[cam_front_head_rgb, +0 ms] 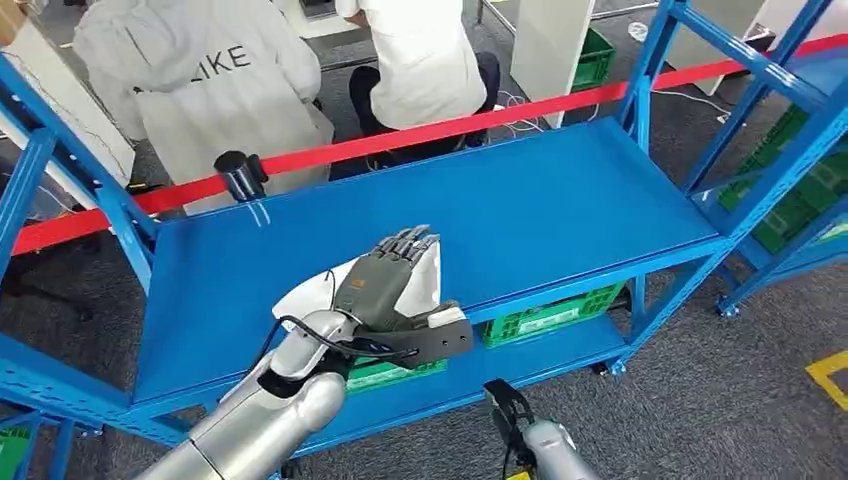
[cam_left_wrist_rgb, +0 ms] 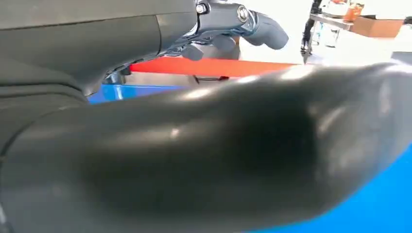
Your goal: Take the parts from the cabinet and place them on the table.
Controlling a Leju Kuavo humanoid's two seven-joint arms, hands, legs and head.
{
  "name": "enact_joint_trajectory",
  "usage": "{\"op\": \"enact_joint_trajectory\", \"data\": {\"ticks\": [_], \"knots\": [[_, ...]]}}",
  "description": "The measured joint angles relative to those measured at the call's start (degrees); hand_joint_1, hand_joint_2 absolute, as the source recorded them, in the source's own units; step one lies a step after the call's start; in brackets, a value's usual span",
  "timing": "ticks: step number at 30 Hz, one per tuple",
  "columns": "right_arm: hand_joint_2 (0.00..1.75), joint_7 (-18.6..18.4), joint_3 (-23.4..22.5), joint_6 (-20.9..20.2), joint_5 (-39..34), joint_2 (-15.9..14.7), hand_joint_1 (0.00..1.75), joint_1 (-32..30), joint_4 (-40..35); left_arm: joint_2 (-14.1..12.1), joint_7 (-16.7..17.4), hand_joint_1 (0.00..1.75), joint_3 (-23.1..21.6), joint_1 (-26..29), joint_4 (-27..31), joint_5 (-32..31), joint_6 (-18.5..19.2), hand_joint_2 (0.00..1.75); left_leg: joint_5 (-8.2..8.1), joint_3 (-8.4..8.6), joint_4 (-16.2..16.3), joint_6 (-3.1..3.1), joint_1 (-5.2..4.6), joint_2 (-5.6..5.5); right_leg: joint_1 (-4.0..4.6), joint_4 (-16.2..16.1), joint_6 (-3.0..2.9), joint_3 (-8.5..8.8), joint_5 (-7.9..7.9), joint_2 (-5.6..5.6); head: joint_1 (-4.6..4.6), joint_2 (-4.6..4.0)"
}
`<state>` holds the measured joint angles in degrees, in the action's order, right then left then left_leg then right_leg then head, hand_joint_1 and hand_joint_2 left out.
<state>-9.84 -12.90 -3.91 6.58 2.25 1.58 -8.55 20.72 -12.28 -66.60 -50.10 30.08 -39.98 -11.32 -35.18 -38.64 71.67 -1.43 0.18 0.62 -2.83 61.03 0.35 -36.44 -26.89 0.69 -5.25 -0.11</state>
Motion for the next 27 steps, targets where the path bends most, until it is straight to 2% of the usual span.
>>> {"op": "enact_joint_trajectory", "data": {"ticks": [1, 2, 3, 4, 5, 6, 7, 8, 9, 11, 12, 13, 14, 15, 16, 17, 18, 19, 21, 22, 23, 24, 26, 27], "knots": [[0.00, 0.0, 0.0, 0.0, 0.0, 0.0, 0.00, -0.1, 0.0, 0.0, 0.1, 0.00, -0.1, 0.1, -0.1, 0.0, 0.0, 0.00, -1.34, -2.20, 4.2, 0.19, -0.01, -0.05, 0.23, 0.0, -0.13, -0.01, -0.04, 0.41, 0.04, 0.00], [0.00, 0.0, 0.0, 0.0, 0.1, 0.0, 0.00, -0.1, 0.0, 0.0, 0.1, 0.00, -0.2, 0.1, -0.2, 0.0, 0.0, 0.00, -1.33, -3.43, 6.2, 0.49, -0.06, -0.11, 0.49, 0.0, -0.21, 0.02, -0.07, 0.85, 0.02, 0.00], [0.00, 0.0, 0.0, 0.0, 0.1, 0.0, 0.00, -0.2, 0.0, 0.0, 0.2, 0.00, -0.2, 0.1, -0.2, 0.0, 0.0, 0.00, 0.02, -3.26, 5.2, 1.01, -0.26, -0.26, 0.80, 0.0, -0.23, 0.08, -0.07, 1.40, 0.02, 0.00], [0.00, 0.0, 0.0, -0.1, 0.2, 0.0, 0.00, -0.2, 0.0, 0.0, 0.3, 0.00, -0.2, 0.1, -0.2, 0.0, 0.0, 0.00, 2.32, -2.00, 2.0, 1.78, -0.53, -0.49, 1.13, 0.0, -0.28, 0.15, -0.08, 1.94, 0.04, 0.00], [0.00, 0.0, 0.0, -0.1, 0.2, 0.0, 0.00, -0.2, 0.0, 0.0, 0.4, 0.00, -0.3, 0.0, -0.1, 0.1, 0.0, 0.00, 5.21, 0.29, -3.1, 2.85, -0.92, -1.04, 1.57, -0.1, -0.35, 0.32, -0.06, 2.61, 0.04, 0.00], [0.00, 0.0, 0.0, -0.2, 0.3, 0.0, 0.00, -0.2, 0.0, 0.0, 0.4, 0.00, -0.3, -0.1, -0.1, 0.1, 0.0, 0.00, 7.90, 2.77, -8.5, 4.44, -1.50, -2.65, 1.75, -0.3, -0.46, 0.55, 0.01, 3.14, 0.07, 0.00], [0.00, 0.0, -0.1, -0.4, 0.4, 0.7, 0.00, -0.1, 0.0, 0.0, 0.4, 0.00, -0.3, -0.2, -0.2, 0.4, 0.0, 0.00, 7.95, 3.97, -11.3, 6.04, -1.95, -5.29, 1.43, -0.6, -0.43, 0.54, 0.15, 3.28, -0.53, 0.00], [0.00, 0.0, -0.2, -0.3, 0.6, 0.2, 0.00, 0.1, 0.0, 0.0, 0.5, 0.00, -0.4, -0.3, -0.2, 0.7, -0.1, 0.00, 8.31, 4.12, -12.0, 6.23, -2.00, -4.94, 1.18, -0.8, -0.18, 0.40, 0.34, 4.04, -0.62, 0.00], [0.00, 0.0, -0.2, -0.5, 0.6, 0.3, 0.00, 0.1, 0.0, 0.0, 0.5, 0.00, -0.5, -0.3, -0.3, 0.8, -0.1, 0.00, 8.28, 4.24, -12.2, 6.12, -2.29, -4.68, 0.81, -0.9, 0.15, 0.21, 0.48, 4.41, -0.17, 0.00], [0.00, 0.0, -0.2, -0.5, 0.7, 0.3, 0.00, -0.3, 0.0, 0.1, 0.5, 0.00, -0.7, -0.3, -0.2, 0.8, -0.2, 0.00, 8.64, 4.87, -13.1, 6.23, -2.37, -3.87, 0.63, -1.6, 0.97, 0.33, 0.94, 5.42, -0.13, 0.00], [0.00, 0.0, -0.2, -0.5, 0.7, 0.2, 0.00, -0.4, 0.0, 0.2, 0.5, 0.00, -0.8, -0.4, 0.0, 0.8, -0.2, 0.00, 9.64, 6.01, -15.3, 5.05, -1.37, -2.88, 0.70, -1.3, 0.91, 0.43, 0.74, 4.84, -0.17, 0.00], [0.00, 0.0, -0.2, -0.5, 0.7, 0.2, 0.00, -0.4, 0.0, 0.2, 0.5, 0.00, -0.8, -0.4, 0.0, 0.8, -0.2, 0.00, 9.90, 6.41, -16.0, 4.97, -1.50, -2.54, 1.49, 0.1, 0.94, -0.32, -0.43, 2.47, -0.35, 0.00], [0.00, 0.0, -0.2, -0.5, 0.7, 0.2, 0.00, -0.2, 0.0, 0.1, 0.4, 0.00, -0.8, -0.6, -0.1, 0.8, -0.3, 0.00, 10.03, 6.47, -16.1, 4.93, -1.48, -1.80, 1.52, 3.4, 1.16, -1.95, -2.46, 0.93, -0.63, 0.00], [0.00, 0.0, -0.2, -0.5, 0.7, 0.1, 0.00, 0.0, 0.0, 0.1, 0.5, 0.00, -0.8, -0.6, -0.1, 0.8, -0.3, 0.00, 9.94, 6.46, -16.0, 4.93, -1.50, -1.16, 1.34, 7.3, 1.47, -3.82, -4.33, 0.22, -0.85, 0.00], [0.00, 0.0, -0.2, -0.5, 0.7, -0.1, 0.00, 0.1, 0.0, 0.1, 0.5, 0.00, -0.9, -0.5, -0.3, 0.8, -0.3, 0.00, 9.78, 6.38, -15.9, 4.94, -1.54, -0.50, 1.22, 11.1, 1.80, -5.68, -5.88, -0.03, -0.79, 0.00], [0.00, 0.0, -0.2, -0.4, 0.7, -0.1, 0.00, 0.0, 0.0, 0.0, 0.5, 0.00, -0.9, -0.3, -0.4, 0.8, -0.3, 0.00, 9.61, 6.22, -15.6, 4.84, -1.54, -0.04, 1.21, 13.8, 2.11, -6.97, -6.54, -0.12, -0.85, 0.00], [0.00, 0.0, -0.2, -0.4, 0.5, -0.1, 0.00, -0.1, 0.0, 0.0, 0.6, 0.00, -1.0, -0.2, -0.5, 0.8, -0.3, 0.00, 9.43, 6.07, -15.2, 4.66, -1.47, 0.19, 1.07, 13.5, 2.39, -6.73, -5.63, -0.25, -0.85, 0.00], [0.00, 0.0, -0.4, -0.3, 0.1, -0.1, 0.00, -0.1, 0.0, 0.0, 0.9, 0.00, -1.0, -0.2, -0.6, 0.7, -0.4, 0.00, 9.18, 5.91, -14.7, 4.44, -1.42, 0.53, 0.84, 10.5, 2.66, -5.15, -3.77, -0.45, -0.85, 0.00], [0.00, 0.0, -0.5, -0.4, -0.2, -0.3, 0.00, 0.0, 0.0, 0.0, 2.2, 0.00, -1.0, -0.4, -0.6, 0.3, -0.7, 0.00, 8.39, 5.40, -13.2, 3.84, -1.14, 0.95, 0.33, 0.2, 3.20, 0.79, 0.50, -1.02, -0.85, 0.00], [0.00, 0.0, -0.5, -0.4, -0.2, -0.3, 0.00, 0.1, 0.0, 0.1, 3.2, 0.00, -1.1, -0.6, -0.7, -0.2, -1.1, 0.00, 8.12, 5.05, -12.7, 3.48, -1.19, 1.08, 0.64, 0.2, 2.58, 0.87, -0.94, -1.13, -0.76, 0.00], [0.00, 0.0, -0.6, -0.6, 0.0, -0.2, 0.00, 0.2, -0.1, 0.0, 4.1, 0.00, -1.2, -0.9, -0.9, -0.6, -1.3, 0.00, 7.55, 4.58, -11.7, 3.08, -1.63, 1.03, 0.83, -0.9, 1.95, 0.89, -0.32, -0.92, -0.98, 0.00], [0.00, 0.0, -0.6, -0.7, 0.1, -0.2, 0.00, 0.1, -0.1, 0.0, 5.1, 0.00, -1.3, -1.3, -1.1, -1.0, -1.8, 0.00, 7.61, 4.55, -11.9, 2.90, -1.54, 1.04, 0.87, -0.4, 1.25, 0.69, -0.38, -0.85, -0.79, 0.00], [0.00, 0.0, -0.6, -0.9, 0.3, -0.2, 0.00, 0.2, -0.1, 0.0, 7.5, 0.00, -1.5, -2.2, -1.9, -1.5, -2.3, 0.00, 7.85, 4.60, -12.1, 2.41, -1.56, 1.08, 1.05, -0.3, 0.55, 0.55, -0.26, -0.72, -0.68, 0.00], [0.00, 0.0, -0.6, -1.1, 0.5, -0.2, 0.00, 0.2, -0.1, 0.0, 8.8, 0.00, -1.6, -2.7, -2.4, -2.0, -2.5, 0.00, 7.67, 4.33, -11.8, 2.19, -1.50, 1.09, 0.71, -0.6, 0.05, 0.61, 0.05, -0.75, -0.70, 0.00]]}}
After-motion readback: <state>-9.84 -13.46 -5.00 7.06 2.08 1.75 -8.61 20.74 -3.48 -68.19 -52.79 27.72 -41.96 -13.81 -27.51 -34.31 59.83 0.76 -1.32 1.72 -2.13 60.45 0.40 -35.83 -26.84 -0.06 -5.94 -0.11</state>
